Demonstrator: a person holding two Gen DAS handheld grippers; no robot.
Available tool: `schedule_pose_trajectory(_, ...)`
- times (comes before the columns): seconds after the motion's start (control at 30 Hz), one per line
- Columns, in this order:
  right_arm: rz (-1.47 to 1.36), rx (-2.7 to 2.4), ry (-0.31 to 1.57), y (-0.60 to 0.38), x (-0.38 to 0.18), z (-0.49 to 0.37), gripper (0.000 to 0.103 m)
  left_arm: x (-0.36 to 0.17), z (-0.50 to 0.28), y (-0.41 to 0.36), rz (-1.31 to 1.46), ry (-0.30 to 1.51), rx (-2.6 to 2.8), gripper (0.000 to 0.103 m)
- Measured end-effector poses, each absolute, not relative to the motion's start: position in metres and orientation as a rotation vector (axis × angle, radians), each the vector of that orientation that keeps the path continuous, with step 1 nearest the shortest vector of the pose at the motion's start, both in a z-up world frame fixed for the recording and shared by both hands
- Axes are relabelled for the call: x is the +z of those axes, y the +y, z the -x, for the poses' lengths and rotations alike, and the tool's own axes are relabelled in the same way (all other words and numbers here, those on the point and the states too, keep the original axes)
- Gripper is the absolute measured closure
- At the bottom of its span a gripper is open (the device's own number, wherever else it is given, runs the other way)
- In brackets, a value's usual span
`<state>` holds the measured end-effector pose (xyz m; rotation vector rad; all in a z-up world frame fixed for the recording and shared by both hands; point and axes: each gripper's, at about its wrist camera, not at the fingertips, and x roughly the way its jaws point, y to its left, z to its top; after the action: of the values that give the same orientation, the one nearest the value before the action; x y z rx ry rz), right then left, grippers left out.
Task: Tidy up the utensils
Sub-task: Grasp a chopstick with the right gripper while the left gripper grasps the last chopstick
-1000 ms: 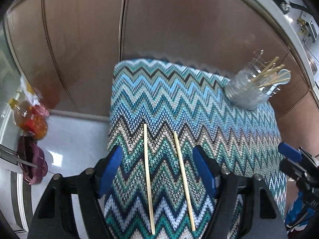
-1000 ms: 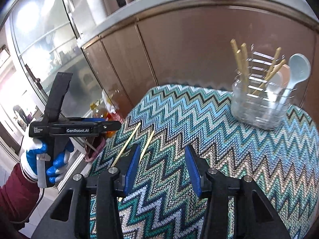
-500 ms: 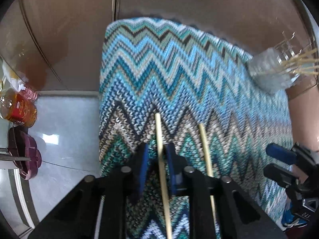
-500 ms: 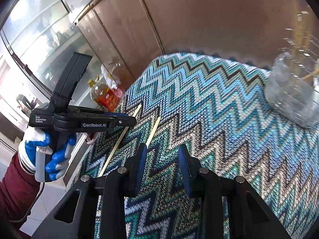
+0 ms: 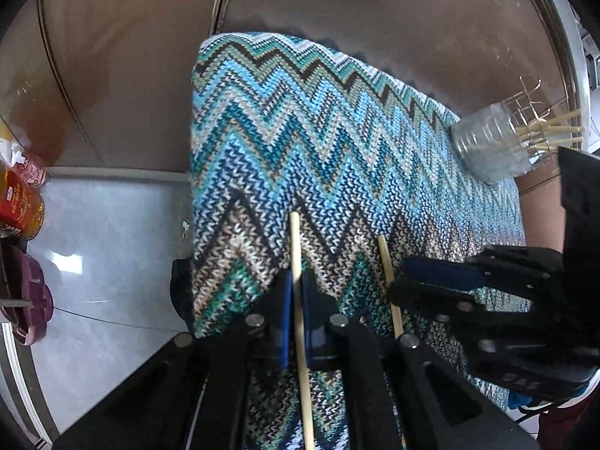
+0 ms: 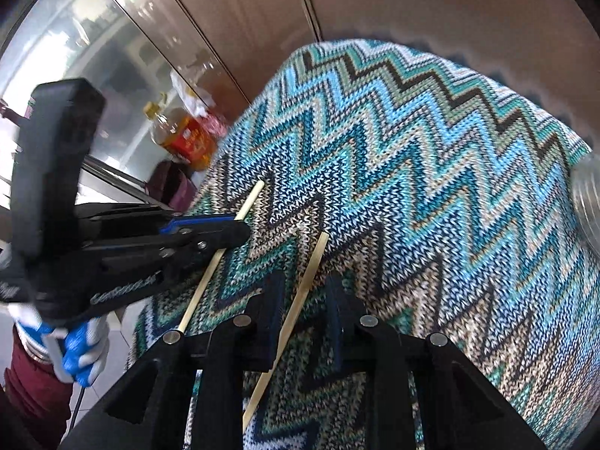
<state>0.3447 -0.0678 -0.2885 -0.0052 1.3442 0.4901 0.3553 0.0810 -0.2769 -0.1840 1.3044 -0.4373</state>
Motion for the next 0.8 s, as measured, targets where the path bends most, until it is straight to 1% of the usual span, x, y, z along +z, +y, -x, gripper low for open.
schedule_pose_trajectory(0.1,0.042,0.461,1.384,-0.055,-0.299,-0.350,0.086,-0.277,-0.354,0.083,0.199,1.298,-0.436,0.098)
schedule_pose_trajectory(0.17,0.061,0.445,1.382,-0.050,-0.298,-0.351,0.092,-0.277,-0.352,0.084,0.200,1.291,-0.429,0.098)
schedule_pose_trajectory(0.3,0.045,0.440,1.381,-0.047,-0.300,-0.353,0.097,-0.274,-0.348,0.083,0.189,1.270,-0.416,0.098)
schedule_pose_trajectory(0.43,0.022,0.452,1.347,-0.058,-0.287,-0.342,0.097,-0.267,-0.340,0.085,0.211,1.226,-0.413,0.098)
schedule_pose_trajectory(0.6,-0.009,0.469,1.259,-0.074,-0.261,-0.318,0.097,-0.251,-0.324,0.090,0.216,1.180,-0.398,0.098)
schedule_pose_trajectory(0.8,-0.060,0.502,1.115,-0.107,-0.221,-0.274,0.097,-0.220,-0.294,0.083,0.177,1.098,-0.359,0.098)
